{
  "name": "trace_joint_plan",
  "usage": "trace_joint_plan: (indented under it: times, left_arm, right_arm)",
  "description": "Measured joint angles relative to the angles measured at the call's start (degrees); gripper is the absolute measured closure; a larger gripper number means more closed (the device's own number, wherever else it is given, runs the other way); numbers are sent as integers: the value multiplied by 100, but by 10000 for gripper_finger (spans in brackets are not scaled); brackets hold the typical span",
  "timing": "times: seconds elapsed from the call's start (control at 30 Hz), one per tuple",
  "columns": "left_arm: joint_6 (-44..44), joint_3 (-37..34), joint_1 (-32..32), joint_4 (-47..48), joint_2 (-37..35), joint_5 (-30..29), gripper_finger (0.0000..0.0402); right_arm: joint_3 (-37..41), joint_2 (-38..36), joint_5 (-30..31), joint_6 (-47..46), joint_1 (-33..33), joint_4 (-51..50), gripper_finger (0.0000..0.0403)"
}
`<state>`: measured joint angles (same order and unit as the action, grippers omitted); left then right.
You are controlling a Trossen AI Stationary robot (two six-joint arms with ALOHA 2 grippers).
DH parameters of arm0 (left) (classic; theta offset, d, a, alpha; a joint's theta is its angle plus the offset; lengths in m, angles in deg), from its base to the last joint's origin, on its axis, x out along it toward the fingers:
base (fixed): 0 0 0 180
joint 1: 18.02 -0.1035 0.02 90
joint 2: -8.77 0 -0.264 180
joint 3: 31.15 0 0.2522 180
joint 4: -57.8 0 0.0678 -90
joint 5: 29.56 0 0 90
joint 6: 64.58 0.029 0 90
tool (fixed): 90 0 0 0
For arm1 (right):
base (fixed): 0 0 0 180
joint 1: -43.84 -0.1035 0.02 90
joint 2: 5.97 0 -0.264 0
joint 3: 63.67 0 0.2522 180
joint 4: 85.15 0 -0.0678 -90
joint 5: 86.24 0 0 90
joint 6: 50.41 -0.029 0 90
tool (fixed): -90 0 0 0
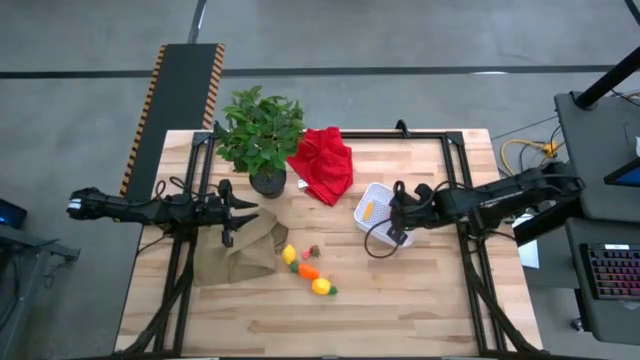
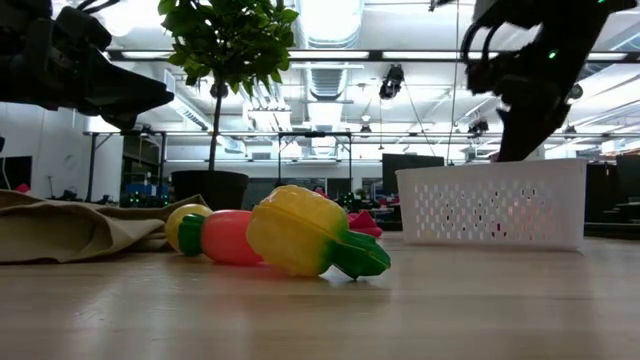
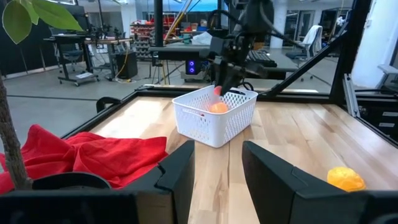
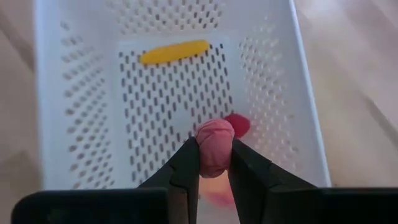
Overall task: Pick and placing Produce into tupperware
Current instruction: Put the bottom pink apricot into the white bin
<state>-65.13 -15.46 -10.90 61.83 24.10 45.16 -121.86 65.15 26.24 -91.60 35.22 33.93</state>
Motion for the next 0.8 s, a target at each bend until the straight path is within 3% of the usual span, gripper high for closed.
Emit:
trace_joint_plan:
  times: [0.47,0.67,0.8]
  left_arm:
    - [0,0,2,-7,0,0,281]
    - [0,0,1,-6,0,-1,281]
    - [0,0,-1,-2,0,0,281]
  right_arm:
    - [-12,928,-331,999,1108,1013,340]
    - [-13,1073,-448,1217,1300,1576,336]
    - [-15,1077,-446,1233,1331,1644,313]
